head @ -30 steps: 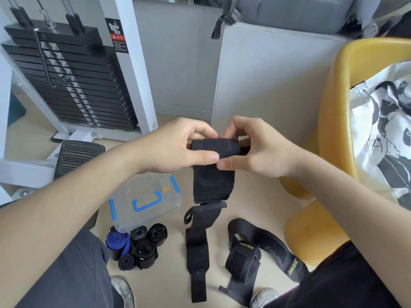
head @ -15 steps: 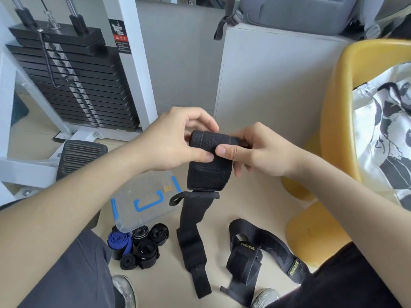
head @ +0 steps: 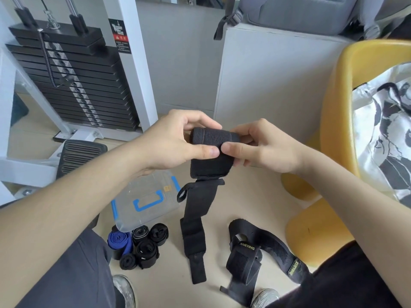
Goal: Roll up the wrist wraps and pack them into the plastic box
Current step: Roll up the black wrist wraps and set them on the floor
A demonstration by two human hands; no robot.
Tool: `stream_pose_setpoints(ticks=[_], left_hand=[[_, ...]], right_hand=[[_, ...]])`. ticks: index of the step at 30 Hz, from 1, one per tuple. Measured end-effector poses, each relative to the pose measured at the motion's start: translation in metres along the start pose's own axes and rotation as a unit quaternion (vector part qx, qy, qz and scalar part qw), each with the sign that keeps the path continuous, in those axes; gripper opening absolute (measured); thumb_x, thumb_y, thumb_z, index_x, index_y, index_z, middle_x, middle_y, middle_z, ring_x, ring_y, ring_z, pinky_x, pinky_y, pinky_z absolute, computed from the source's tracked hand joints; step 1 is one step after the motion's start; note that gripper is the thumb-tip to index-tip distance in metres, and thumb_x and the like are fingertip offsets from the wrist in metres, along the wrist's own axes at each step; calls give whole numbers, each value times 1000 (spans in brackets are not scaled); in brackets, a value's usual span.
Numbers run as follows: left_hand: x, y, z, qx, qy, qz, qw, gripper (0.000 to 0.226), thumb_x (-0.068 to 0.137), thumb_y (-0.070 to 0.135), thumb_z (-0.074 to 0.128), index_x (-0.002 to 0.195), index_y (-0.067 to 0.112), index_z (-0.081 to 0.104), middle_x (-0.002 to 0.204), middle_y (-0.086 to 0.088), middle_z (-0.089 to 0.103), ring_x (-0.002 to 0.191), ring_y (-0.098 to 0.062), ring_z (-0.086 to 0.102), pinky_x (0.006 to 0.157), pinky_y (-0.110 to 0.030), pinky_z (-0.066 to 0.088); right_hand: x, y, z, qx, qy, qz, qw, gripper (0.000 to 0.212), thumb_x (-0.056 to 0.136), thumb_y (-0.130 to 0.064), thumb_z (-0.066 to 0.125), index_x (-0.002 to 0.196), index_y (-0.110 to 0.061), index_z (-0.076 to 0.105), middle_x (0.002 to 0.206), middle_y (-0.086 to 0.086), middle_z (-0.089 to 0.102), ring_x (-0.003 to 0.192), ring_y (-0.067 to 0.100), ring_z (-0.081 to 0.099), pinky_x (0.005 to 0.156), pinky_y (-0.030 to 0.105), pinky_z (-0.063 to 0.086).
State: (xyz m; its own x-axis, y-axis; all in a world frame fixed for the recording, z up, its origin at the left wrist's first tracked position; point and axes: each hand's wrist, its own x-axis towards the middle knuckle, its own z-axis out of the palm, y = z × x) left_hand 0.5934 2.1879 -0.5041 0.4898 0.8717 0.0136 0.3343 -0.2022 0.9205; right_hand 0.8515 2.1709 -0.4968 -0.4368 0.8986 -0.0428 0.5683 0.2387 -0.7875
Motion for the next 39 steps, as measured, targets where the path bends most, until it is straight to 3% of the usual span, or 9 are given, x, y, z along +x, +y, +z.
stream_pose_setpoints(ticks=[7,11,16,21,24,29,32,36,39], left_hand=[[4,-2,-3,25,20,1,999,44,74,37,100,111,28,79,103,6,83,99,-16,80,100,-47,63],[7,-6,2,54,1,-19,998,64,72,70,85,101,14,74,84,-2,68,82,-20,67,82,-44,57],[5,-5,7,60,-14,14,998,26,93,39,87,114,30,75,94,6,78,91,-15,76,80,-39,61],[6,-5,12,77,-4,35,996,39,90,24,90,124,34,72,106,8,80,104,-14,77,95,-47,63],[5,-3,13,74,-2,42,996,45,88,19,91,125,31,69,111,5,79,109,-22,75,97,-51,62],[6,-3,15,59,68,32,995,39,81,21,97,111,28,73,100,13,81,93,-7,77,86,-31,62],[7,-1,15,-10,19,17,1000,24,93,15,86,112,27,79,99,9,84,94,-7,79,81,-24,62],[4,1,15,-69,-50,6,996,45,92,13,85,134,22,73,127,0,80,124,-16,74,112,-41,55],[5,-2,16,-56,-57,-6,997,72,79,1,95,140,19,63,131,-2,78,127,-19,73,114,-50,54]], right_hand=[[-2,1,3,39,21,-23,999,9,103,-24,76,106,-26,68,88,-6,80,77,26,82,71,47,68],[-1,3,2,9,32,-14,999,18,100,-22,80,108,-19,64,86,-2,81,74,25,81,72,55,66],[-3,1,-3,-10,50,-3,999,37,88,-29,88,102,-17,57,82,6,80,71,26,76,67,49,61],[-3,-2,-2,88,16,62,994,50,104,-62,58,108,-13,65,88,1,79,76,31,79,69,47,64],[-3,-3,0,120,4,77,990,49,104,-58,59,111,-11,72,89,5,81,82,35,80,70,40,64],[-3,-4,-5,165,54,43,984,39,93,-49,79,110,-14,78,96,10,81,80,26,75,76,45,65],[-3,-5,-4,173,87,8,981,35,94,-40,78,114,-11,78,100,10,82,83,21,74,71,37,64],[-3,-4,-4,160,108,-6,981,27,98,-33,80,117,-13,78,102,8,83,90,21,78,75,35,65],[-2,-3,-2,154,128,-4,980,27,97,-31,81,115,-12,78,100,7,83,89,20,78,77,37,65]])
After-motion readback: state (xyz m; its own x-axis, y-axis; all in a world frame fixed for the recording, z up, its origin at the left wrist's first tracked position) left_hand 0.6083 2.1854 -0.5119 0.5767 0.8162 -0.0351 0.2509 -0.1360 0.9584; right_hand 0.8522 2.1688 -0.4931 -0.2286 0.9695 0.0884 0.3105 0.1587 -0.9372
